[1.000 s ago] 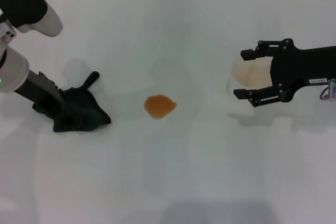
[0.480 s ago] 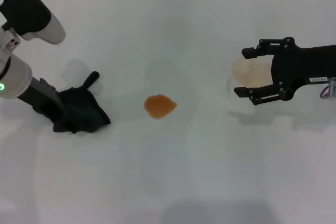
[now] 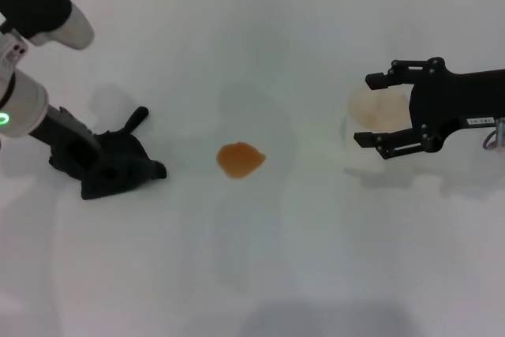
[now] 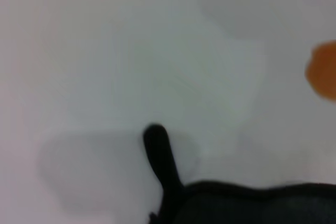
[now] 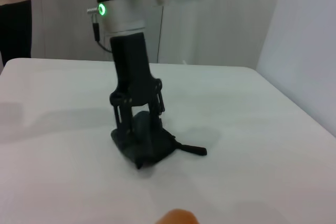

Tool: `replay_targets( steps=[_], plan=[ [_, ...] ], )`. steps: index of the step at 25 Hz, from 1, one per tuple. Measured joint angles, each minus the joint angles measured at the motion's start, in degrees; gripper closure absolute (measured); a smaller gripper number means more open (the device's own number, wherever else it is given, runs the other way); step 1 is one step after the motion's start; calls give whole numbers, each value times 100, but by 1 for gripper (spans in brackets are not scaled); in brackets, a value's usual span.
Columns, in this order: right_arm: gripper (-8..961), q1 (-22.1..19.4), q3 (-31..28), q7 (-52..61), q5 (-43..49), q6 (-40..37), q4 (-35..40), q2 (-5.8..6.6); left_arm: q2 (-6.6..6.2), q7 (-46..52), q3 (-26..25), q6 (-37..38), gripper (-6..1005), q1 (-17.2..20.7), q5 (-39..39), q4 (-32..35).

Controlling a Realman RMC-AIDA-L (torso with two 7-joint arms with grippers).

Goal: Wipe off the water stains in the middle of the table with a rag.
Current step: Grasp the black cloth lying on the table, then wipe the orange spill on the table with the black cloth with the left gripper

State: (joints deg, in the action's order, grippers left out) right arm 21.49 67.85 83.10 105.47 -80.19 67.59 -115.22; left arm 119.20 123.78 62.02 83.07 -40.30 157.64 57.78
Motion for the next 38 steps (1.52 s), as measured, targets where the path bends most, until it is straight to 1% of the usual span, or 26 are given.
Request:
replay_targets(
  steps=[1,7,12,17,23,28,31,34,38],
  plan=[
    [103,-2,0,0,0,-5,2,0,-4,26,-40,10,150,-25,0,-10],
    [103,-49,0,-3,-69,-29,31,1,-6,111,-47,44,353,-57,98,-71],
    [103,-57,0,-4,-75,-43,43,1,-6,158,-47,47,561,-70,126,-101],
    [103,-58,0,-7,-79,-43,33,0,-8,166,-50,51,792,-81,142,-101],
    [103,-57,0,-8,-85,-38,43,0,-9,170,-70,-5,901,-84,138,-95],
    [103,-55,0,-13,-90,-21,51,0,0,185,-101,-200,902,-97,-135,-64],
    [103,-42,0,-13,-90,-11,45,0,8,281,-52,-536,902,-169,-297,-143],
    [103,-39,0,-20,-90,-2,20,0,30,377,129,-889,902,-291,-425,-397],
    [103,-34,0,-28,-90,3,10,0,32,465,604,-1402,903,-380,-804,-632]
  ],
)
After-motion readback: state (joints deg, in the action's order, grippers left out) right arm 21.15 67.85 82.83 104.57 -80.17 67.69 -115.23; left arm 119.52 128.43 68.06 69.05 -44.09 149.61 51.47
